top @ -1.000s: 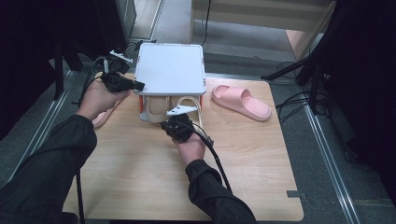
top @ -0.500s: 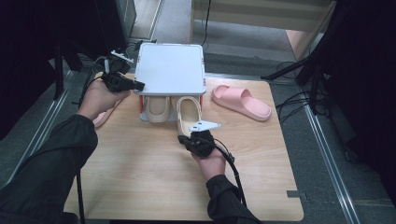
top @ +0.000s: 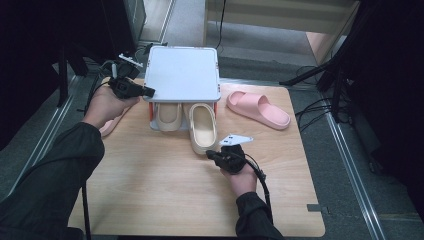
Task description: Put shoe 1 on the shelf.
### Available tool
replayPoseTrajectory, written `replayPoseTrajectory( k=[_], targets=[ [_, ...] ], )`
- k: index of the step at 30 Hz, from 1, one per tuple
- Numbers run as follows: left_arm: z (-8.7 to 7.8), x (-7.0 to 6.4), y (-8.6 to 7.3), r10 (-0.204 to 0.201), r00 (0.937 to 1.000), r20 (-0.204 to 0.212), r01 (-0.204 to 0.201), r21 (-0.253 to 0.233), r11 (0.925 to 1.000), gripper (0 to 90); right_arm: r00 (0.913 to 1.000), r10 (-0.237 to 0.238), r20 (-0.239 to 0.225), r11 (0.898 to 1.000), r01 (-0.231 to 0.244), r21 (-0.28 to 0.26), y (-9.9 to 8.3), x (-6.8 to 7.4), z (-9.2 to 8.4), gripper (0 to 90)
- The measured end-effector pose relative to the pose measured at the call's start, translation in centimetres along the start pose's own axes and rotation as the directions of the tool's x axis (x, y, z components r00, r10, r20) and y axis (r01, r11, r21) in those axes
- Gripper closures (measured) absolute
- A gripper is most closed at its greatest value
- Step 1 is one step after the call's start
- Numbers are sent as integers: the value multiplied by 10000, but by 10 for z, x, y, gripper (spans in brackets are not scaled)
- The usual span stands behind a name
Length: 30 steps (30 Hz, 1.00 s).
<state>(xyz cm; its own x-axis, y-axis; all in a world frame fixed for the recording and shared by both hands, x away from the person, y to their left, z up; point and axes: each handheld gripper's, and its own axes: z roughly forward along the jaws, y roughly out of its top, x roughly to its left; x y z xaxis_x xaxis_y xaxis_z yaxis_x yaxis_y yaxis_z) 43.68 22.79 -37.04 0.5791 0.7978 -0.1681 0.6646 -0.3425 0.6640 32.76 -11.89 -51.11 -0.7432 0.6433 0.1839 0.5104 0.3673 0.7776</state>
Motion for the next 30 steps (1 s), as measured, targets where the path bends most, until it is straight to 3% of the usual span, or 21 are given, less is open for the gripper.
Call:
replayPoseTrajectory(
  k=[5, 13, 22, 30],
  targets=[
    [0, 1, 0, 41, 10000, 38, -42, 13, 10000, 898, 9999, 148, -18, 9998, -148, 157, 3, -13, 7, 900],
    [0, 2, -1, -12, 9999, 115, 13, -55, 10000, 898, 9999, 119, -39, 9996, -118, 243, 26, -15, 32, 900],
    [0, 3, -1, -1, 9999, 140, 2, -98, 10000, 898, 9993, 273, 241, 9996, -274, 18, 51, -24, 57, 900],
    [0, 3, -2, 120, 9998, 162, -118, -123, 9999, 898, 9975, 658, 259, 9976, -652, -243, 55, -34, 67, 900]
  ],
)
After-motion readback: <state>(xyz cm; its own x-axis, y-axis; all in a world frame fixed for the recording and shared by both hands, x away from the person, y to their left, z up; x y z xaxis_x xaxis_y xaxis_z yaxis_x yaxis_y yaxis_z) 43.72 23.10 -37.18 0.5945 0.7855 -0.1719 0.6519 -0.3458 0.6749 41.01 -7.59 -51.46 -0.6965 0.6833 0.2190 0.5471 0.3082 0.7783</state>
